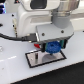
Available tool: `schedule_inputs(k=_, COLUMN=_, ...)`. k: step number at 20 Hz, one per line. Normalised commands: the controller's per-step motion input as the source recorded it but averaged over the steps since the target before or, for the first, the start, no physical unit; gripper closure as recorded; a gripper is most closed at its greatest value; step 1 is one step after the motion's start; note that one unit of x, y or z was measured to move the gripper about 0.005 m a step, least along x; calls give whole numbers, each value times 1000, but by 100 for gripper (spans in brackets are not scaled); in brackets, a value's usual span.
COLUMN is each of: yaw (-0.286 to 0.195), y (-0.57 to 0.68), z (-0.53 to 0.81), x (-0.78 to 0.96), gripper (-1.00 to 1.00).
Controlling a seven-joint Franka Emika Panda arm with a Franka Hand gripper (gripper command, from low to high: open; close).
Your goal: Insert the blue gear onto the right peg, followed by the red gear
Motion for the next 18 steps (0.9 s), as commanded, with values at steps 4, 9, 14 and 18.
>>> schedule_inputs(k=4, yaw=0, y=-40, z=240, x=210, gripper=100)
schedule_inputs(k=9, yaw=0, y=-79, z=133, x=177, gripper=100)
schedule_inputs(k=14, yaw=0, y=-141, z=55, x=82, gripper=100)
schedule_inputs(k=18, yaw=0, y=-54, z=125, x=143, gripper=100)
